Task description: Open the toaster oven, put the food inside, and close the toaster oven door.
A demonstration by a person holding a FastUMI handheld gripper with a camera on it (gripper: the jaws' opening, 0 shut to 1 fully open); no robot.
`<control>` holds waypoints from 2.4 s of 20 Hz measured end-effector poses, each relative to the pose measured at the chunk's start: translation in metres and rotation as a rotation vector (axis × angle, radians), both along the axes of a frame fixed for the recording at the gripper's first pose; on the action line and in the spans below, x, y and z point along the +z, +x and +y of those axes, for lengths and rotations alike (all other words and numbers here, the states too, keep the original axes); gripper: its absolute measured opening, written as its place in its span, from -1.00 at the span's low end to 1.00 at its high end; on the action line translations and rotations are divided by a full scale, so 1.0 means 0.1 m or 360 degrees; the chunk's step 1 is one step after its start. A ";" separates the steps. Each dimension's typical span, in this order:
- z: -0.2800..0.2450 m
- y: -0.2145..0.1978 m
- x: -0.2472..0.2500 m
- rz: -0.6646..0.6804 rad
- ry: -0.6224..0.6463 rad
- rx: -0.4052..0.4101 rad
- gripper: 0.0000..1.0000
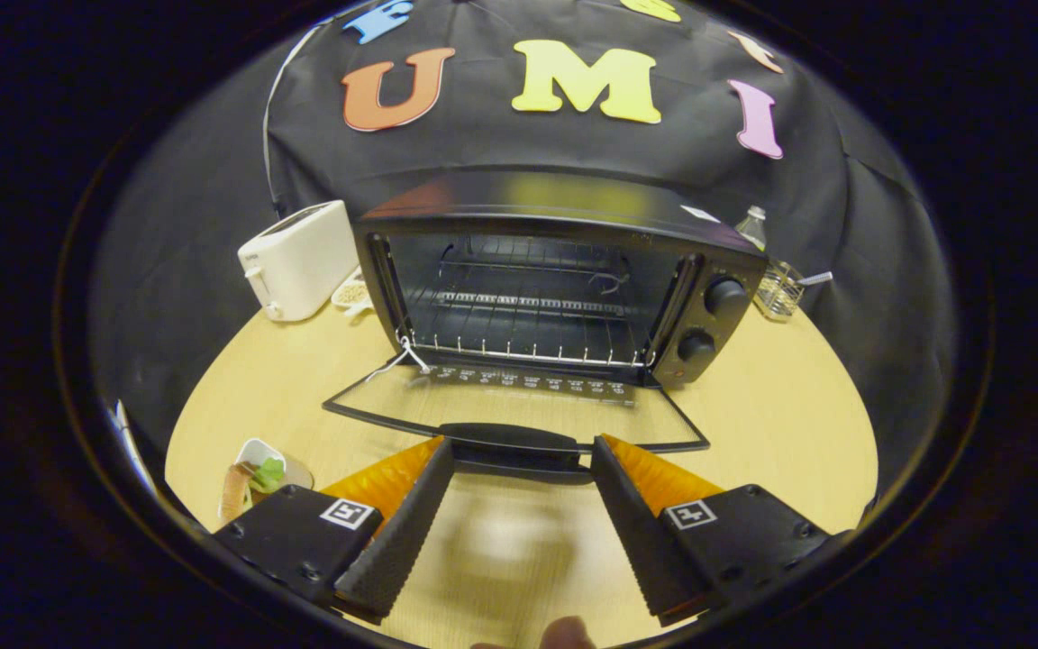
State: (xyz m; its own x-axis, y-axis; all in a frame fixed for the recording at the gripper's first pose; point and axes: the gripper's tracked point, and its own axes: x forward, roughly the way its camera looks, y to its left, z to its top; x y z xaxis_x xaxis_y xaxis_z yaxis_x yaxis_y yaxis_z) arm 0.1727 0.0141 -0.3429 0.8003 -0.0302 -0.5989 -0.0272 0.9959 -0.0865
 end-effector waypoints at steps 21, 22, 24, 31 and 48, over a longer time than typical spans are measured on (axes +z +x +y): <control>0.82 -0.94 0.97 0.0067 0.0256 0.0599 0.98; 0.96 -0.99 0.99 0.0106 0.0313 0.0629 0.98; 1.25 -1.08 0.93 0.0201 0.0412 0.0703 0.98; 1.71 -1.23 0.07 0.0644 0.0575 0.0651 1.00; 1.97 -1.22 0.00 0.1038 0.1063 0.0430 -0.29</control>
